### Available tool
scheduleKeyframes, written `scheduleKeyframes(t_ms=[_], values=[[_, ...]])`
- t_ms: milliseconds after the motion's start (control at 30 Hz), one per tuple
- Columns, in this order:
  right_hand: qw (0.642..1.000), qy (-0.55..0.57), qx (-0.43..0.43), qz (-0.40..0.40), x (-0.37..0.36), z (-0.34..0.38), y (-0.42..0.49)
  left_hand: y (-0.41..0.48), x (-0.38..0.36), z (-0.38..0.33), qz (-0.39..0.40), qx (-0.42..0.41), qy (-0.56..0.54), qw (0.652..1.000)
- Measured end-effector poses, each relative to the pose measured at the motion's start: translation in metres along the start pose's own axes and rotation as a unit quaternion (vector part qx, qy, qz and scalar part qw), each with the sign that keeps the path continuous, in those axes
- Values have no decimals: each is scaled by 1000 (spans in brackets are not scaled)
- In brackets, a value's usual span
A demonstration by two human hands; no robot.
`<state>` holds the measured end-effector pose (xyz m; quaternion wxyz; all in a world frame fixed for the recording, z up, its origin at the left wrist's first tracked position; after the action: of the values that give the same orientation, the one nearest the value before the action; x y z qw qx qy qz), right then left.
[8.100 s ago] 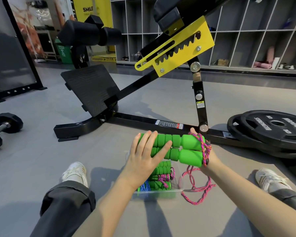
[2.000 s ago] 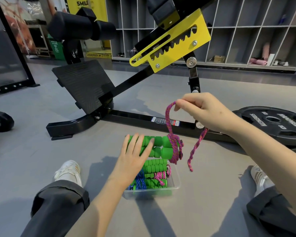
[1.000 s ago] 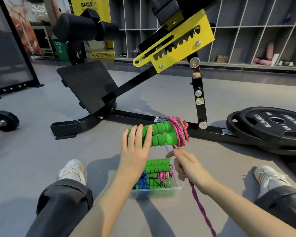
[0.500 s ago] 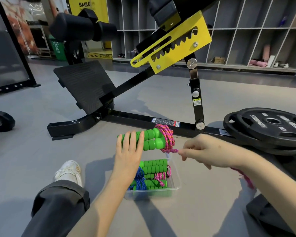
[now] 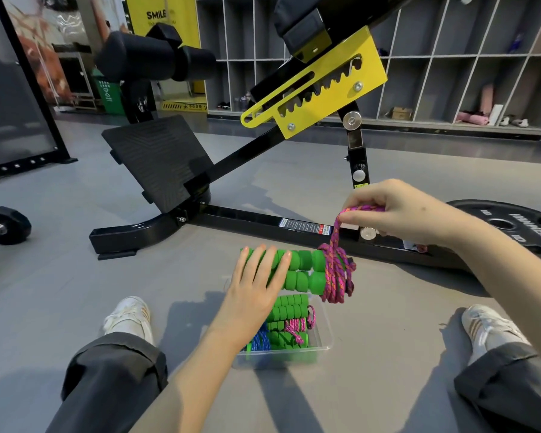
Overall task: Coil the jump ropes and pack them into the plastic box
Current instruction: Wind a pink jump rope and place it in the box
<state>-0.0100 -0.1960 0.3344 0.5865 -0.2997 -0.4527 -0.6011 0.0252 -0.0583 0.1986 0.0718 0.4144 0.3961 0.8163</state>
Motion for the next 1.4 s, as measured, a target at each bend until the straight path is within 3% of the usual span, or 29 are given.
scheduleKeyframes(t_ms=[133, 333, 467, 600, 867, 967, 1200, 1300, 1400], values=[[997, 64, -19, -23, -3, -20, 2, 3, 7, -5, -17, -13, -27, 999], [988, 141, -59, 1, -29, -48, 2, 6, 31, -19, -77, -31, -55, 995], [934, 335, -122, -30, -52, -78, -16, 14, 48, -9, -113, 13, -79, 990], [932, 320, -151, -74, -79, -80, -32, 14, 46, 0, -118, 48, -80, 989], [877, 435, -151, -139, -137, -55, -34, 14, 33, 14, -84, 117, -45, 989], [897, 392, -145, -143, -146, -38, -38, 13, 28, 15, -58, 117, -8, 991], [972, 156, -127, -120, -142, -16, -44, 10, 13, 23, 3, 147, 11, 989], [981, 88, -117, -127, -136, -12, -48, 9, 9, 19, 8, 138, 14, 990], [977, 33, -91, -193, -119, -3, -57, 9, 7, 14, 15, 132, 6, 991]])
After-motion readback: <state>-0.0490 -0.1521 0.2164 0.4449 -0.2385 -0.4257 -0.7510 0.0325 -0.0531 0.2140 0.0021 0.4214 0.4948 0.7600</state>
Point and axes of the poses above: each hand's wrist, its own y-axis towards the middle knuckle, its own x-axis out of the back of the hand, z = x × y, the point moved 10 cm from there along y, towards the middle knuckle, and after that the axes turned 7 degrees about z, right-handed, at the moved point
